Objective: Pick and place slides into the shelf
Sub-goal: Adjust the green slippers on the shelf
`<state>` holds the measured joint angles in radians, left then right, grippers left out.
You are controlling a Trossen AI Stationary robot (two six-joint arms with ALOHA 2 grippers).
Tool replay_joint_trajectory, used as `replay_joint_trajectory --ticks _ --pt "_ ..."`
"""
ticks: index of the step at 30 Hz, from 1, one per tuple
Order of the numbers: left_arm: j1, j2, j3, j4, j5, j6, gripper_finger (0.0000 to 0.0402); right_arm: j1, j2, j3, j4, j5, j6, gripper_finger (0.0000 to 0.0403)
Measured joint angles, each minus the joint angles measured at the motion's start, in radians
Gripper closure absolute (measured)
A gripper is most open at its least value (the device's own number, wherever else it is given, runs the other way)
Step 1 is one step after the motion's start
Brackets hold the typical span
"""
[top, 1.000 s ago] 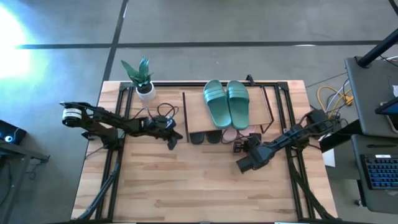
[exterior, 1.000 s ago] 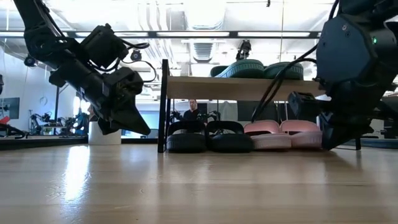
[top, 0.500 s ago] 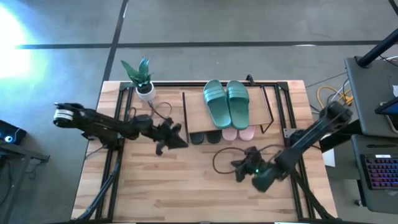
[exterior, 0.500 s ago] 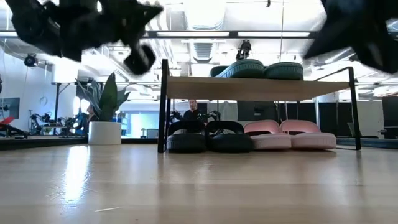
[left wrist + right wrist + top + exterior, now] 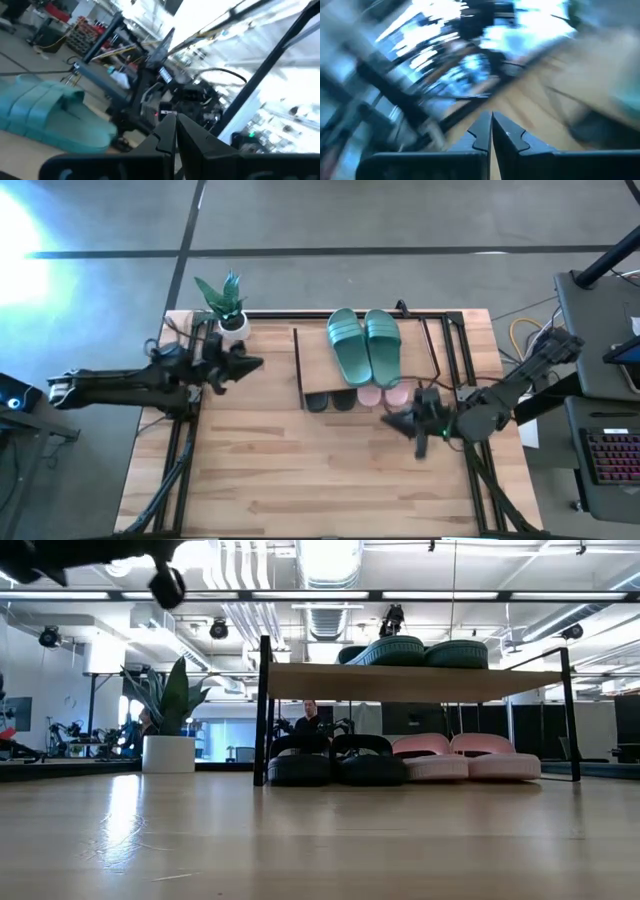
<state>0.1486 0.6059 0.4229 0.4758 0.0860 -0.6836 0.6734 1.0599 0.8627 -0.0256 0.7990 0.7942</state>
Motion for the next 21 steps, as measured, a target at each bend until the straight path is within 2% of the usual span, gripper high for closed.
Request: replay_joint_trajectory --ticks 2,4,6,10,13,15,17,21 --pt "-0.002 -0.07 -0.004 -0.084 -0.009 -0.01 0.0402 -0.002 0.027 0.0 0.164 -0.126 -0.282 0.0394" --pt "-0.005 -0.123 -0.005 -0.199 -0.055 -0.007 0.0402 -0.038 0.043 -0.004 0.249 -0.199 -0.381 0.0394" --pt "-0.006 -0.171 -0.005 -0.328 -0.098 0.027 0.0402 -0.12 0.04 -0.018 0.262 -0.298 -0.355 0.0394" --pt "-0.006 -0.259 -0.005 -0.443 -0.109 0.131 0.0402 -0.372 0.025 -0.12 0.239 -0.67 -0.243 0.0394" --pt "-0.006 -0.329 -0.005 -0.473 -0.077 0.308 0.0402 -0.573 -0.024 -0.187 0.276 -0.889 -0.229 0.0394" --pt "-0.007 -0.38 -0.005 -0.475 -0.069 0.356 0.0402 -0.68 -0.069 -0.235 0.323 -0.959 -0.229 0.0394" --pt "-0.006 -0.429 -0.007 -0.485 -0.068 0.34 0.0402 -0.741 -0.121 -0.284 0.343 -1.002 -0.226 0.0394" --pt "-0.006 -0.529 -0.023 -0.572 0.005 0.294 0.0402 -0.755 -0.264 -0.383 0.359 -1.022 -0.219 0.0394"
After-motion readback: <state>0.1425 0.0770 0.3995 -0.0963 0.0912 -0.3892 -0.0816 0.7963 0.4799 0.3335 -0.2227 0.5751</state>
